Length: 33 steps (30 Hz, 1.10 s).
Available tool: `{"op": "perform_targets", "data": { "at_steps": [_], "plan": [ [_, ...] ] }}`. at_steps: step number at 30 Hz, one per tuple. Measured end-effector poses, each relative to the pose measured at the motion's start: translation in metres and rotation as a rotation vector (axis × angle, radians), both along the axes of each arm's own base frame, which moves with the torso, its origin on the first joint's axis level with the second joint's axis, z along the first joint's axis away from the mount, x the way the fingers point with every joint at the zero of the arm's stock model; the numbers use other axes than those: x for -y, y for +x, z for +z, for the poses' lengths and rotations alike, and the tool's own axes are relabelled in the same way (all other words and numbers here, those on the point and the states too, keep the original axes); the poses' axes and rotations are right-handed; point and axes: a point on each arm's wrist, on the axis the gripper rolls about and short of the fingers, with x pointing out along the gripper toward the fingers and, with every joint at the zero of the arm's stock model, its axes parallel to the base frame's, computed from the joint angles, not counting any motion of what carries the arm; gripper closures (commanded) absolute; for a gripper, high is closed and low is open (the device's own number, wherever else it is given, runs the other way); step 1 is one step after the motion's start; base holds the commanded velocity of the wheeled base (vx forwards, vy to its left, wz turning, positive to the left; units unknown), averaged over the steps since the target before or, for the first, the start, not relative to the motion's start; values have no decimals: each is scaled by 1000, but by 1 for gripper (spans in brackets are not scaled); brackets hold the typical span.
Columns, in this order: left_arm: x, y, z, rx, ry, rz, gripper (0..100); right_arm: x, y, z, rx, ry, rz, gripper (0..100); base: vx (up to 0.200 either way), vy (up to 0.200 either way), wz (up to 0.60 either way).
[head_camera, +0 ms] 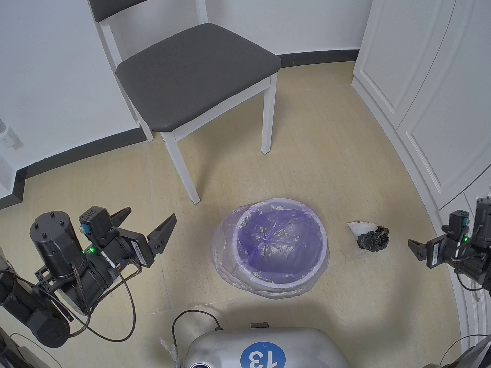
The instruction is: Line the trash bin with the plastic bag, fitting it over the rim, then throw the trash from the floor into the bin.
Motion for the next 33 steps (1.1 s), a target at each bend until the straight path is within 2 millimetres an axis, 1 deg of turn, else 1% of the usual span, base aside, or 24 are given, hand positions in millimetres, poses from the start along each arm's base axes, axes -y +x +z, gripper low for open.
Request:
{"op": "perform_targets", "data": {
  "at_steps": [6, 10, 14, 18, 21, 25, 28, 33],
  "plan": [
    [0, 1, -2, 53, 13, -13, 0, -4, 46, -33, -111, 28, -39, 0, 0, 0, 0],
    [-1, -2, -2, 73, 20, -39, 0, -5, 79, -65, -159, 49, -65, 0, 0, 0, 0],
    [-3, -10, 1, 96, 21, -77, 0, -4, 111, -103, -196, 65, -94, 0, 0, 0, 0],
    [-3, -18, 3, 112, 22, -107, 0, 3, 143, -130, -199, 83, -121, 0, 0, 0, 0],
    [-3, -21, 2, 109, 26, -119, 0, 9, 165, -141, -185, 93, -139, 0, 0, 0, 0],
    [-3, -21, -1, 95, 34, -127, 0, 18, 192, -150, -174, 104, -159, 0, 0, 0, 0],
    [-2, -19, -5, 78, 42, -128, 0, 24, 204, -155, -201, 108, -172, 0, 0, 0, 0],
    [0, -14, -12, 47, 56, -127, 0, 34, 227, -158, -200, 123, -187, 0, 0, 0, 0]
  ]
}}
